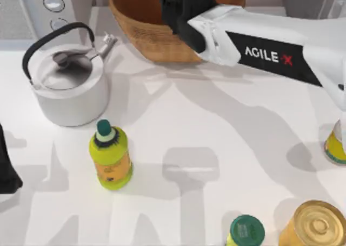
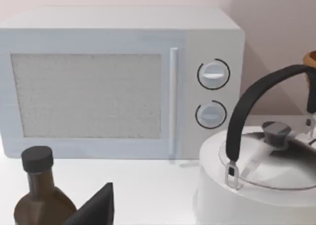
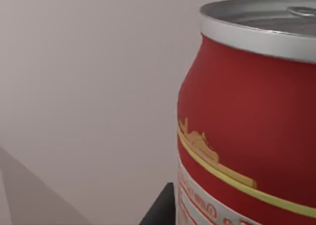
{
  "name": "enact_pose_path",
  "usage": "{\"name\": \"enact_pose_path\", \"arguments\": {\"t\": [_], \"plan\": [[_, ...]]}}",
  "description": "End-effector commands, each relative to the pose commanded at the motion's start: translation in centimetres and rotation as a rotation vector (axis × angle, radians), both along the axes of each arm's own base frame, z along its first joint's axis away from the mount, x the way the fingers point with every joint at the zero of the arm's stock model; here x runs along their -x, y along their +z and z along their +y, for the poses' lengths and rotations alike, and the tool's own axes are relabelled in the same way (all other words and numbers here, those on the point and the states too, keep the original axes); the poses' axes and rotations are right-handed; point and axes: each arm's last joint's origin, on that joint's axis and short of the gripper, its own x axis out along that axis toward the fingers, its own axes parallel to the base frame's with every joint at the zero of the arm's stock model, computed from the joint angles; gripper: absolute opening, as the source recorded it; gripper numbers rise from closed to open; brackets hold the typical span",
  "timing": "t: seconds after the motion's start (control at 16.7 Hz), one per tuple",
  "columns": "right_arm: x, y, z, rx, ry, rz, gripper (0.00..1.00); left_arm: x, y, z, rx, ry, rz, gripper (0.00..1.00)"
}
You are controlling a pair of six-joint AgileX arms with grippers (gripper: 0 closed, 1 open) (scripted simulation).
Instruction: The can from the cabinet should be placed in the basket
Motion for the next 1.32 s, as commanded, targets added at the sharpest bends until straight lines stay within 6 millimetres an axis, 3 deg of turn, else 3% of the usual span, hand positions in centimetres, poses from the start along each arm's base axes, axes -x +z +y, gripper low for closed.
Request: {"name": "enact_pose_path", "arguments": {"t": [0.3,0.54,1.32], "plan": [[-1.6,-0.4,0.1,-0.003,0.000,-0.007,0.00,0.0,0.0,0.0,0.000,0.000,0.000,1.00],[-1.6,-0.4,0.1,-0.003,0.000,-0.008,0.00,0.0,0.0,0.0,0.000,0.000,0.000,1.00],[-1.6,-0.4,0.1,-0.003,0.000,-0.008,0.98,0.0,0.0,0.0,0.000,0.000,0.000,1.00]]}}
